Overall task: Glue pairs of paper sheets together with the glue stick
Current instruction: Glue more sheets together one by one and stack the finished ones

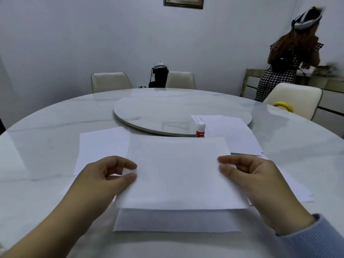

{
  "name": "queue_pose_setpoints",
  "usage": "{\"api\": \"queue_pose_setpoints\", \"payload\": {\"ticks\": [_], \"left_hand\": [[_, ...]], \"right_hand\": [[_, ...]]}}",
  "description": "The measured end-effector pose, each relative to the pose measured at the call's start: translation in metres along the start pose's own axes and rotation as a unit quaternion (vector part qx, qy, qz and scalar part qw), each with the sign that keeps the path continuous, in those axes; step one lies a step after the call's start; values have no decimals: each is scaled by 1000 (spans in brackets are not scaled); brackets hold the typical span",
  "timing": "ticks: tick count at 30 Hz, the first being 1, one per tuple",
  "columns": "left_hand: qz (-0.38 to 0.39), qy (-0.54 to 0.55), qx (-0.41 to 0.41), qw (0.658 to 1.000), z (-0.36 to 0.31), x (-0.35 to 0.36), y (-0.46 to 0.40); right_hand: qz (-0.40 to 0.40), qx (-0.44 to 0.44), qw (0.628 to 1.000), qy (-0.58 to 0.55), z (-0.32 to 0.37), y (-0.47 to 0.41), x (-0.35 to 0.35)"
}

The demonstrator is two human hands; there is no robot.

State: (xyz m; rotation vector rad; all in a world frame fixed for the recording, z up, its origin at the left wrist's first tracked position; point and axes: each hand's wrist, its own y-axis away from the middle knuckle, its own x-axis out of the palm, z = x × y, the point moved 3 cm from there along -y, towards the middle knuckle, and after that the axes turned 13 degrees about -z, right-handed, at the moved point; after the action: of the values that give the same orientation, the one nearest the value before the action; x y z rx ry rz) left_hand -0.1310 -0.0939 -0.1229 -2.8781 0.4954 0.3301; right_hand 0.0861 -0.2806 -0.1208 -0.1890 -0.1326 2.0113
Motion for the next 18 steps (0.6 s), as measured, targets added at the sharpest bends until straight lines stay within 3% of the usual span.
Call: {"api": "queue_pose_setpoints", "payload": {"ticks": [7, 18], "left_hand": [[27, -77, -3, 997, 8, -2, -9], [79, -123, -4, 989, 17, -9, -8]], "right_hand": [[-9, -16, 995, 96, -9, -5, 6], [43, -53, 980, 186, -18, -1, 4]]}}
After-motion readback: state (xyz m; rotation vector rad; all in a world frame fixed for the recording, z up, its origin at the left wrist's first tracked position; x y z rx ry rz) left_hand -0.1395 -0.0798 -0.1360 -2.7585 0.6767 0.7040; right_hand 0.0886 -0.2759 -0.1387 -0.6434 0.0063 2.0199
